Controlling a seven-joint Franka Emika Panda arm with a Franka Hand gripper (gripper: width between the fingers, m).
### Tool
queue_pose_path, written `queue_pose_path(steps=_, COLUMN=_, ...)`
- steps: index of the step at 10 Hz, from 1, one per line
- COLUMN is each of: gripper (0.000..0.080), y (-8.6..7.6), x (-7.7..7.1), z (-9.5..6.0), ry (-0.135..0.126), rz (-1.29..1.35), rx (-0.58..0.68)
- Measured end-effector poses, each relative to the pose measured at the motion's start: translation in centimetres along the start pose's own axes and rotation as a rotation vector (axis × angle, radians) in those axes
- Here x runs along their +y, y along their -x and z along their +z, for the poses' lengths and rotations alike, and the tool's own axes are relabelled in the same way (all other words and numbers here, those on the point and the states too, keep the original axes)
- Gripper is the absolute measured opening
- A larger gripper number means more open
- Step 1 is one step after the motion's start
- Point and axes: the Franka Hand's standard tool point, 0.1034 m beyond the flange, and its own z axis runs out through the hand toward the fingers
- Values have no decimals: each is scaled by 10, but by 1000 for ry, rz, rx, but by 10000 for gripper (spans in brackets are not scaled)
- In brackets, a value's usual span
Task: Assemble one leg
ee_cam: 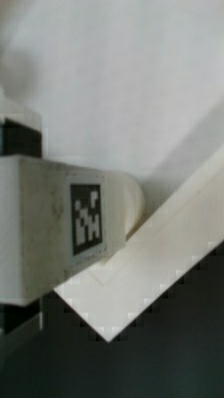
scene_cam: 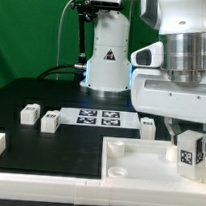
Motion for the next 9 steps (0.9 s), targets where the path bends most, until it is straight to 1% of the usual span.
queue_pose_path(steps=1, gripper=291, y=1, x=0, z=1, ry=2, rz=182, rx=-4)
queue_pose_path(steps=2, gripper=291, y=4, x=0, z=1, ry=7, rz=311, rx=4)
queue_pose_path(steps=4, gripper=291, y=5, x=-1, z=2, ry=5, rz=457, rx=-7)
queue_pose_path(steps=5, gripper=291, y=6, x=-1, z=2, ry=4, rz=451, rx=-9)
queue_pose_path(steps=6, gripper=400, y=6, x=-1, z=2, ry=4, rz=436, rx=-10)
queue_pose_path(steps=7, gripper=547, y=6, x=-1, z=2, ry=4, rz=379, rx=-10)
queue_pose_path(steps=8, gripper=547, y=7, x=-1, z=3, ry=4, rz=325, rx=-11)
queue_pose_path(steps=9, gripper=632, y=9, x=-2, z=3, ry=3, rz=246, rx=-12)
